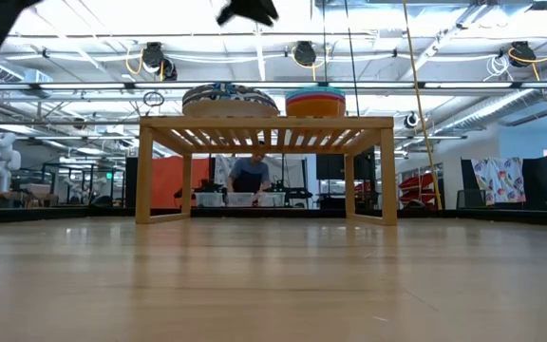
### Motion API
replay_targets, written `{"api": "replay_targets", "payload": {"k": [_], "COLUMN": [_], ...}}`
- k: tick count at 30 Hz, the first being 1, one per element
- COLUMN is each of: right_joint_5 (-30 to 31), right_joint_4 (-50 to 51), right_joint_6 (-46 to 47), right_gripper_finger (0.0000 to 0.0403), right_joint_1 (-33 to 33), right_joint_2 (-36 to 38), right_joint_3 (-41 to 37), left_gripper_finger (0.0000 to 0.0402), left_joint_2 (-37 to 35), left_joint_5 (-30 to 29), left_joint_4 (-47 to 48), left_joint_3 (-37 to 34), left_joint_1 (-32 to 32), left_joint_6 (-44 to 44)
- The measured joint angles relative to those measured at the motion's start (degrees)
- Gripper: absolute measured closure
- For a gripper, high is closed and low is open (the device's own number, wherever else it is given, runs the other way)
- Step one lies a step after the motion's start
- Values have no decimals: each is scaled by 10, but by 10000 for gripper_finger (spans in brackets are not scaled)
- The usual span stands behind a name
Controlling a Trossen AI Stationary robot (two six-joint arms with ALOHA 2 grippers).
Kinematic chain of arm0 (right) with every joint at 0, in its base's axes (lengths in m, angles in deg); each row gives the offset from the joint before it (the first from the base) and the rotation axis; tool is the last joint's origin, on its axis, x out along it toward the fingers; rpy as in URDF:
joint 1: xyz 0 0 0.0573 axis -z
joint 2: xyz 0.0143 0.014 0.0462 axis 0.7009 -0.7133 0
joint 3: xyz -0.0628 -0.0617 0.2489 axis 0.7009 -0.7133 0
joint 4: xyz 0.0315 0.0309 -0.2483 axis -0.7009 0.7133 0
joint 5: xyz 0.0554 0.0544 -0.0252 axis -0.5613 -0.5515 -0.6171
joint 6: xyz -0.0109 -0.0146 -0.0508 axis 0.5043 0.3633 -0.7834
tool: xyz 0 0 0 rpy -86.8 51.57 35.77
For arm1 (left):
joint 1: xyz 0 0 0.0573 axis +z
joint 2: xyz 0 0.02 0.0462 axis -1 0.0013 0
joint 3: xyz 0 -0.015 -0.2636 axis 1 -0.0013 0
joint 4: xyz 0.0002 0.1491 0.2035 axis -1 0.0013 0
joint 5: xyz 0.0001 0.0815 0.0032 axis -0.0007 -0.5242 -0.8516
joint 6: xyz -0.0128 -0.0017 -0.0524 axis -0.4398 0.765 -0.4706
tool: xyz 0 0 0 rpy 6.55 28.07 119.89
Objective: Place and stack bowls onto a shelf
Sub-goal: Stack the white patterned bowl on top of the white patterned bowl on the shelf
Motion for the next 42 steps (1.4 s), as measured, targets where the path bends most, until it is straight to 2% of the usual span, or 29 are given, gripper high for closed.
{"api": "replay_targets", "payload": {"k": [6, 10, 13, 16, 22, 25, 36, 42], "right_joint_5": [-11, -10, -9, 6, 144, 185, 186, 188], "right_joint_4": [-7, -32, -67, -108, -167, -197, -203, -225], "right_joint_6": [6, -4, -7, -20, -84, -85, -28, -69], "right_gripper_finger": [403, 403, 403, 403, 403, 403, 399, 357], "right_joint_1": [-27, -71, -112, -159, -256, -293, -390, -428], "right_joint_2": [-46, -94, -136, -181, -280, -323, -454, -506], "right_joint_3": [0, 0, 0, 0, 0, 0, 0, 0], "left_gripper_finger": [307, 307, 307, 307, 307, 307, 307, 307], "left_joint_2": [-88, -137, -162, -180, -194, -195, -195, -195], "left_joint_5": [-59, -117, -139, -141, -144, -145, -145, -135], "left_joint_4": [70, 120, 151, 187, 258, 260, 261, 261], "left_joint_3": [0, 0, 0, 0, 0, -1, -2, -2], "left_joint_1": [-14, -26, -35, -41, -51, -55, -60, -60], "left_joint_6": [4, -7, -18, -21, -47, -52, -44, -59]}}
